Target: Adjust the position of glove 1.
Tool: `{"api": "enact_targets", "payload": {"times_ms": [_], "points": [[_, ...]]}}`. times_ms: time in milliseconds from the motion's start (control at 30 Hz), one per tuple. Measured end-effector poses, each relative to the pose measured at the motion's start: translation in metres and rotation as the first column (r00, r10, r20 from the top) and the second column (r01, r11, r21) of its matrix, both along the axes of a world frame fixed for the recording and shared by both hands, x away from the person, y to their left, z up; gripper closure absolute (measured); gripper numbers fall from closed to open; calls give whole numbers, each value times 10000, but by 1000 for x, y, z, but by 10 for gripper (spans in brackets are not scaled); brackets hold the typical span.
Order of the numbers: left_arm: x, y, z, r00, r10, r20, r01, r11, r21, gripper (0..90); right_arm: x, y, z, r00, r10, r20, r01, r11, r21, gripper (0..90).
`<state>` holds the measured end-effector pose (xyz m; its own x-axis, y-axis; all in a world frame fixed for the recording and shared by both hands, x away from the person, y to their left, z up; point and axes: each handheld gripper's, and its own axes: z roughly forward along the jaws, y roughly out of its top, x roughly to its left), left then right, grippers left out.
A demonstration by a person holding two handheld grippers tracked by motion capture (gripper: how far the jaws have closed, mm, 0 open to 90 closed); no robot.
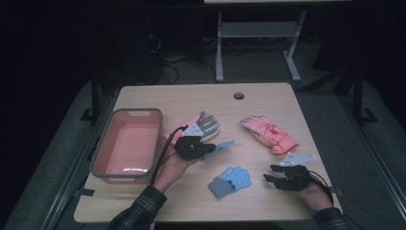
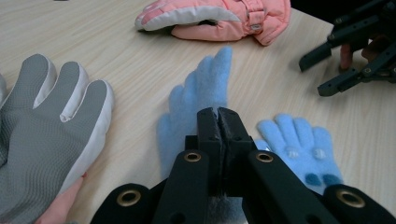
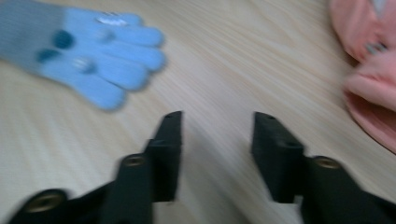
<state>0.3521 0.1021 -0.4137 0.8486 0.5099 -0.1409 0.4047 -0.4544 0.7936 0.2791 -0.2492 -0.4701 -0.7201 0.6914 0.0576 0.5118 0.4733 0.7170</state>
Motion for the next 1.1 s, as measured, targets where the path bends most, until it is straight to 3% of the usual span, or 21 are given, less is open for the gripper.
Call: {"api": "enact_targets", "payload": {"times_ms": [100, 167, 333, 667, 800, 1100], "points": [[-2, 1, 1, 10000, -23, -90, 21, 9998, -192, 885, -3, 9, 4, 9968, 800, -65, -796, 9956, 484, 817], [-5, 0, 1, 9999, -123, -48, 123, 9999, -114, 885, -4, 17, 6, 9902, 1393, -115, -1380, 9874, 772, 899], [-11, -2, 4, 9996, -288, -18, 288, 9996, -1, 886, -7, 43, 8, 9698, 2426, -271, -2374, 9632, 1264, 900], [-19, 5, 9, 9994, -332, 49, 332, 9993, -176, 885, -6, 90, 0, 9263, 3712, -650, -3621, 9245, 1192, 899], [-22, 5, 8, 9992, -392, 15, 393, 9991, -170, 886, -4, 102, -2, 9209, 3837, -686, -3753, 9203, 1104, 899], [-26, -1, 7, 9969, -753, 215, 753, 9972, -12, 885, 6, 113, -2, 9272, 3713, -499, -3655, 9257, 973, 895]]}}
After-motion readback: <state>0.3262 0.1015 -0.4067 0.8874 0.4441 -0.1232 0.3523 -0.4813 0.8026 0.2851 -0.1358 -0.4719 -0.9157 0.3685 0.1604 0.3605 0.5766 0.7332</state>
